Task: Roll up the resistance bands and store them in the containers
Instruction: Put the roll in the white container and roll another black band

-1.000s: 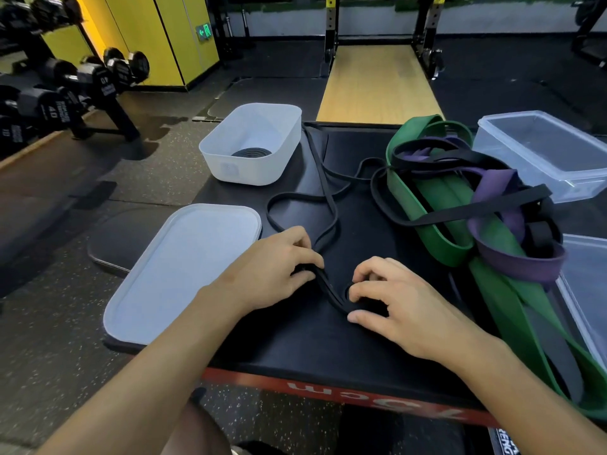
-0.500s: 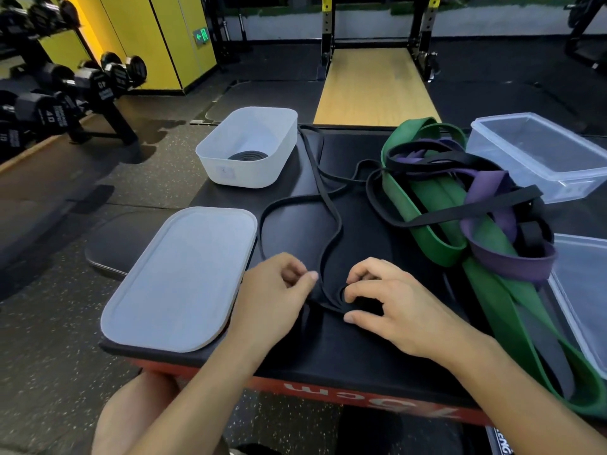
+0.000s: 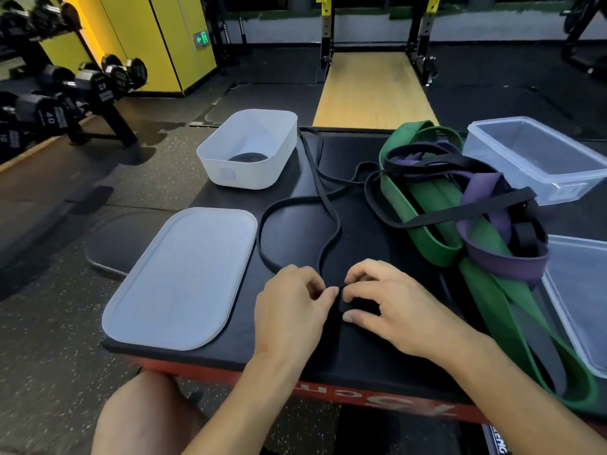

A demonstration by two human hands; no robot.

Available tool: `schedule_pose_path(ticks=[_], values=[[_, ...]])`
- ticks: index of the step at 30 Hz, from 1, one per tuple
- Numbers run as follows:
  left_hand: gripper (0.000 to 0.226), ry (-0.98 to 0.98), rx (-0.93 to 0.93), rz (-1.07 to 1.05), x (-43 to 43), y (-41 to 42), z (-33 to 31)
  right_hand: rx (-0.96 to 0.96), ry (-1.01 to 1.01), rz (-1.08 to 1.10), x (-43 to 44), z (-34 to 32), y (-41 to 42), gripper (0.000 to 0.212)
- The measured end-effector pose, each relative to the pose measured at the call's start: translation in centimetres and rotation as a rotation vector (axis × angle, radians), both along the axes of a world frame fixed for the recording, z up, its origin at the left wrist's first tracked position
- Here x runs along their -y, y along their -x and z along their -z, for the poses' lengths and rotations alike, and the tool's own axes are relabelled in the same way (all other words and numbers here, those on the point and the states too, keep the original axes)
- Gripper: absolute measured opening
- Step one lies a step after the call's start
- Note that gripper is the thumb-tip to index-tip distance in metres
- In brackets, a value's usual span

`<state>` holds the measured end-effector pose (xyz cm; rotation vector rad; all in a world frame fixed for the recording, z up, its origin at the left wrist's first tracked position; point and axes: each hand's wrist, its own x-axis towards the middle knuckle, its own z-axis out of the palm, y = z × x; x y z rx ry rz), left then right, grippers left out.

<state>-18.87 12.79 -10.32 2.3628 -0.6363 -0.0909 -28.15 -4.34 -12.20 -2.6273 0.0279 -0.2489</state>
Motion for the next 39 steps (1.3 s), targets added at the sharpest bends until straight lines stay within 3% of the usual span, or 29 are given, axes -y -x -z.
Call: schedule_pose_path(ticks=[3,10,16,19,27,31,36,39], values=[[0.009,0.104,-0.029,0.035,0.6,-0.2,0.3,0.002,0.008,-0.003,0.2,0.0,0.0,0.021],[0.015,0.287,-0.244,0.031,1.2,-1.3,0.8,-0.005,0.001,-0.012,0.3,0.1,0.1,0.021],[0.01,0.297,-0.303,0.134,0.8,-2.1,0.9,-0.004,-0.136,-0.026,0.6,0.6,0.4,0.017],[0.011,0.294,-0.262,0.216,0.5,-2.3,1.3,-0.013,-0.161,-0.015,0.9,0.5,0.4,0.019],[0.018,0.1,0.106,0.512,0.3,-3.8,2.1,0.001,-0.03,0.11,-0.7,0.5,1.3,0.025],[0.019,0.118,0.108,0.527,0.2,-3.7,2.3,0.065,-0.102,0.272,-3.1,0.6,0.7,0.035],[0.017,0.184,-0.006,0.501,0.2,-4.0,2.3,0.12,-0.058,0.327,-3.7,0.8,-0.4,0.032],[0.015,0.205,-0.02,0.52,0.0,-3.9,2.2,0.055,-0.219,0.327,-2.9,0.1,0.4,0.046]])
